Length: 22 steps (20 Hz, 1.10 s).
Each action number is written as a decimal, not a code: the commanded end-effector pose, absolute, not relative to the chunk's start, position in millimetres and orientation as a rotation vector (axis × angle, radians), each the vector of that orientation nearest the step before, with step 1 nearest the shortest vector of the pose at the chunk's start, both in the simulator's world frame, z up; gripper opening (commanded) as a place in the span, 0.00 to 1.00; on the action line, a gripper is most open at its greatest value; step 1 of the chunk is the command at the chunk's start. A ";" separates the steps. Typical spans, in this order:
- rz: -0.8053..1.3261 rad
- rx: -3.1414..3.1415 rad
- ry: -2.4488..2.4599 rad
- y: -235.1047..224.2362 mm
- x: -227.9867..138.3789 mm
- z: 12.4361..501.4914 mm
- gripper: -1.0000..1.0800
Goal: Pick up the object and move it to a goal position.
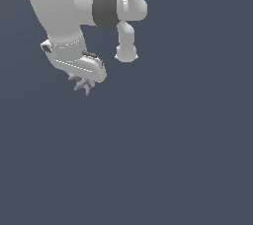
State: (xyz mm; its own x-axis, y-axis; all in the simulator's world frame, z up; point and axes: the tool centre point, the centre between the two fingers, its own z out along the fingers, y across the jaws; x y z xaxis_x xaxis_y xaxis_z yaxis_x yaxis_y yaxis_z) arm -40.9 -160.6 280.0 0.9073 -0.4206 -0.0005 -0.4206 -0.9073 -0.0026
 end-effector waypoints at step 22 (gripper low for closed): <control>0.000 -3.068 0.675 -219.7 -114.0 488.9 0.00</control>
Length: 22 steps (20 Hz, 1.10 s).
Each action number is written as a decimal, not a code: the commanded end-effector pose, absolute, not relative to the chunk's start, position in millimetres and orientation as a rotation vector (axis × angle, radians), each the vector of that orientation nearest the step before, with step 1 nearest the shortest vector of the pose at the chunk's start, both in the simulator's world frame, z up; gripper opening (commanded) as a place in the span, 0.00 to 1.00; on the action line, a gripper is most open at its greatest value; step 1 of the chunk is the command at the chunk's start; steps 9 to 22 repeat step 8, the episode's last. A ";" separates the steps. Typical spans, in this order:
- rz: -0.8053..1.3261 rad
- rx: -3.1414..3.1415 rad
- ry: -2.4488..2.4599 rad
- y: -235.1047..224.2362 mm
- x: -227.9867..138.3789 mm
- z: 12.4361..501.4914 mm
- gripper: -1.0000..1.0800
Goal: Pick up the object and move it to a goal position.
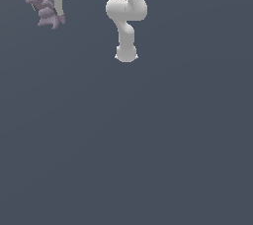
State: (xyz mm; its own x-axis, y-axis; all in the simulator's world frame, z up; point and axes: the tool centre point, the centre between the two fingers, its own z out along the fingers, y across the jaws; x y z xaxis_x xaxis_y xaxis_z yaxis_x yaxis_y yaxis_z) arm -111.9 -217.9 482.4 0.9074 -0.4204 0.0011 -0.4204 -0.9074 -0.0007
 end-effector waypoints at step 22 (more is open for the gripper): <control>0.000 -3.068 0.674 -223.4 -116.0 500.3 0.00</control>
